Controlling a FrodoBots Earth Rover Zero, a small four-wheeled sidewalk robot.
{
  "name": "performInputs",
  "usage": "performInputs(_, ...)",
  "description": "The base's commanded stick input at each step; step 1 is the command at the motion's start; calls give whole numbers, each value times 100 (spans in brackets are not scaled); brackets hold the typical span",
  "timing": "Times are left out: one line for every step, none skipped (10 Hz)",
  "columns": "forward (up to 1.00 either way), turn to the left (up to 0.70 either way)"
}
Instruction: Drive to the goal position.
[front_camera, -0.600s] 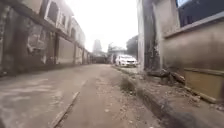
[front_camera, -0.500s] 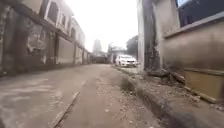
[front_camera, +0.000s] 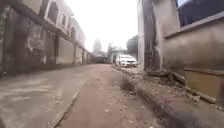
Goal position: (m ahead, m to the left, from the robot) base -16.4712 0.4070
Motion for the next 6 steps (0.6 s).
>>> performInputs(0, 45)
performInputs(0, 45)
performInputs(0, 45)
performInputs(0, 45)
performInputs(0, 45)
performInputs(0, 45)
